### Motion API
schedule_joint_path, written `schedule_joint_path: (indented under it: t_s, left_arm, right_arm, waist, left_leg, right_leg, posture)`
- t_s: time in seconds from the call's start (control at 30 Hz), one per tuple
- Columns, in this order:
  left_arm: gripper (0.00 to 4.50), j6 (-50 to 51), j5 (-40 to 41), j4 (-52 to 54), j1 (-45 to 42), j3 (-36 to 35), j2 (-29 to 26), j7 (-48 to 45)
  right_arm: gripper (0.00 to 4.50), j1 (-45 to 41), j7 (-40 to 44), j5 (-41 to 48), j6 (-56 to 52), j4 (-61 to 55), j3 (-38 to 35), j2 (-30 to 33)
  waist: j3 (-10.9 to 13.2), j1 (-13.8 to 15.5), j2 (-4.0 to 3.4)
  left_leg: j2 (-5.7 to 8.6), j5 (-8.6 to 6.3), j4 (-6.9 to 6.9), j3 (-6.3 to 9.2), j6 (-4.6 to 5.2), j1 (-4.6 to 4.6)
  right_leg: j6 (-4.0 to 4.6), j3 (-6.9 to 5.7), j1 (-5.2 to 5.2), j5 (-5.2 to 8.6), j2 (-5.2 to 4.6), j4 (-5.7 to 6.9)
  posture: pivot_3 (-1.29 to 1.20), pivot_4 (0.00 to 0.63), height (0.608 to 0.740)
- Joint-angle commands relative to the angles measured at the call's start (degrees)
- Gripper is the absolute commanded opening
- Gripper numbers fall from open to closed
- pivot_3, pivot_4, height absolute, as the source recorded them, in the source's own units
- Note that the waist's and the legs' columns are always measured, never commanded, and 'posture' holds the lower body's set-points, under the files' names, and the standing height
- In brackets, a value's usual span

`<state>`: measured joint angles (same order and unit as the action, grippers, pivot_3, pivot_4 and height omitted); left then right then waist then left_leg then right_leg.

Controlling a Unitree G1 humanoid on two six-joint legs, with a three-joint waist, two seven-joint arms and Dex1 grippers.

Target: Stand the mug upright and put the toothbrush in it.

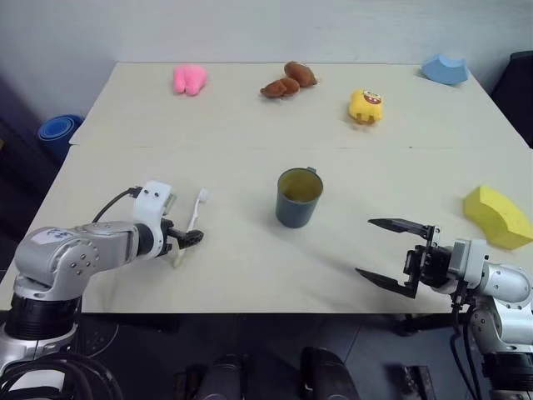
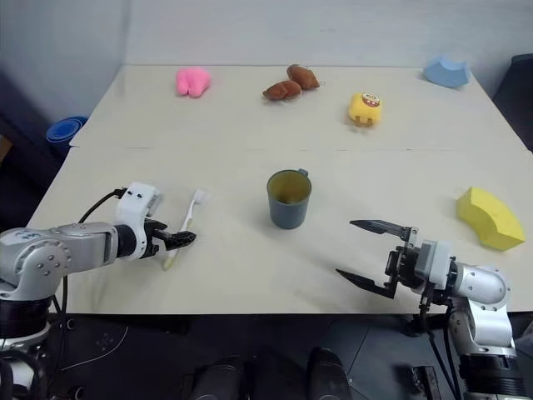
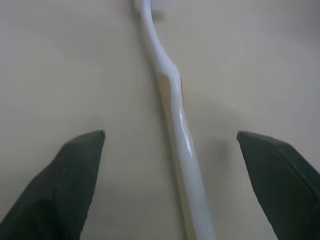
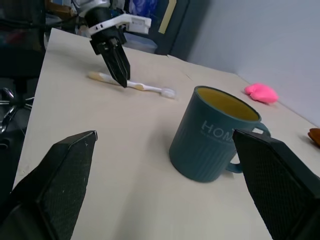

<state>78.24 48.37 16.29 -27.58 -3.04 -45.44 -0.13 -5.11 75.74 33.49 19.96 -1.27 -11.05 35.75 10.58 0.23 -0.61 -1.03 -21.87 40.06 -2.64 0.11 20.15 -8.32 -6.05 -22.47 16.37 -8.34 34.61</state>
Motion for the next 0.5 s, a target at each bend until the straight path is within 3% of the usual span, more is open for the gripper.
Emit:
schedule_joint_path:
  t_s: [0.03, 0.37, 0.5]
  left_arm:
    - [3.36, -1.0, -4.9, -1.4, -0.6, 5.6, 0.2, -3.9]
    - [0.32, -11.3, -11.7, -4.8, -3.0, 3.7, 4.2, -13.1]
    - [0.13, -30.4, -11.9, -8.1, -8.5, 0.4, 13.3, -22.0]
  right_arm:
    - [4.5, 1.3, -2.9, 0.7, -1.7, -4.9, -0.5, -0.3]
    - [4.5, 5.6, -6.7, 0.7, -3.6, -7.7, -3.6, 0.6]
    - [4.5, 8.4, -8.4, 0.2, -3.1, -8.7, -5.4, 0.3]
  waist:
    - [0.0, 0.5, -0.04]
    - [0.0, 1.6, -0.06]
    - [0.0, 1.9, 0.0]
  left_leg:
    - [0.02, 0.01, 0.0, -0.02, -0.01, -0.01]
    - [0.07, 0.06, 0.03, -0.37, 0.04, 0.03]
    - [0.07, 0.06, 0.05, -0.34, 0.06, 0.13]
  right_leg:
    - [0.0, 0.0, 0.0, 0.0, 0.0, 0.01]
    - [0.0, 0.0, 0.09, 0.0, -0.01, -0.11]
    - [0.0, -0.05, 0.05, 0.0, -0.01, -0.14]
  posture:
    - [0.0, 0.15, 0.74]
    - [0.0, 0.15, 0.74]
    - [0.0, 0.15, 0.74]
